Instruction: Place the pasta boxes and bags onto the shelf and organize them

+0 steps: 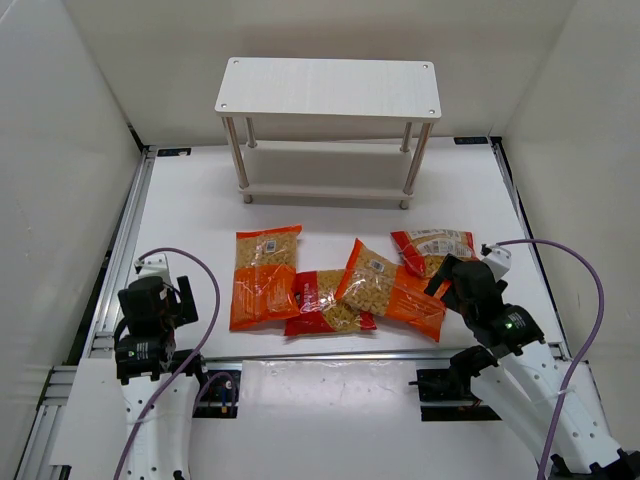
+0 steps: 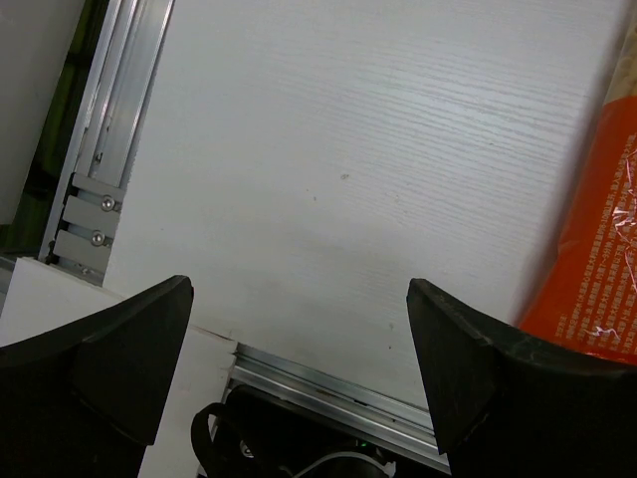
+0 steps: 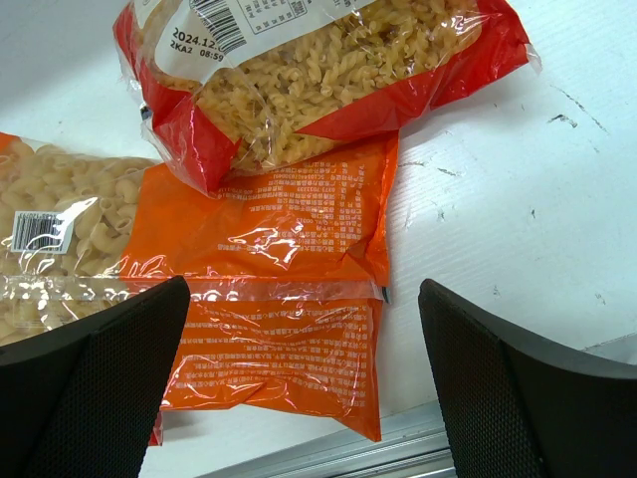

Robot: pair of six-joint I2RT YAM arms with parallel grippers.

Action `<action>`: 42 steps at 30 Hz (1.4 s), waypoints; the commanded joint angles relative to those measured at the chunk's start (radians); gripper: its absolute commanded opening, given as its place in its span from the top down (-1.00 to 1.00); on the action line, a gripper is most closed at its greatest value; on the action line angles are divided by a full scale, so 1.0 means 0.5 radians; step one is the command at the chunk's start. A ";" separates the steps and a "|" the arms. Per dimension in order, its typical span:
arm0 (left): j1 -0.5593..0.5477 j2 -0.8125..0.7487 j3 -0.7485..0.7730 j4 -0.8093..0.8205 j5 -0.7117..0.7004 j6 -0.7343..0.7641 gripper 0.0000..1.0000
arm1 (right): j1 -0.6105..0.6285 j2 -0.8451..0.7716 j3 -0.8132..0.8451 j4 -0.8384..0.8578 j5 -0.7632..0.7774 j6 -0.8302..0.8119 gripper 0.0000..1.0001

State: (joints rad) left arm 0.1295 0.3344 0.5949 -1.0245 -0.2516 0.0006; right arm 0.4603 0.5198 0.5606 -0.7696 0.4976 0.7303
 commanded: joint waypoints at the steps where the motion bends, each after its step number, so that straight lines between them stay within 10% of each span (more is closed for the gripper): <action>1: 0.014 0.055 0.028 0.006 -0.012 -0.001 -1.00 | 0.003 0.028 0.008 -0.025 0.023 0.021 -1.00; 16: -0.188 1.647 1.228 -0.289 1.071 -0.001 -1.00 | 0.003 0.513 0.535 0.208 -0.347 -0.773 -1.00; 24: -0.942 1.939 0.924 0.269 0.887 -0.001 -1.00 | 0.024 0.761 0.747 0.168 -0.476 -0.948 -1.00; 42: -1.259 2.783 0.927 0.497 0.402 -0.001 -0.95 | 0.061 0.863 0.747 0.242 -0.609 -0.865 -1.00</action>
State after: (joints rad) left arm -0.4843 1.6798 1.1160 -0.8028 -0.0467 0.0017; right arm 0.4870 0.9535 0.9031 -0.6777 0.2024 0.3023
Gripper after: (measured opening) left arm 0.984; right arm 0.998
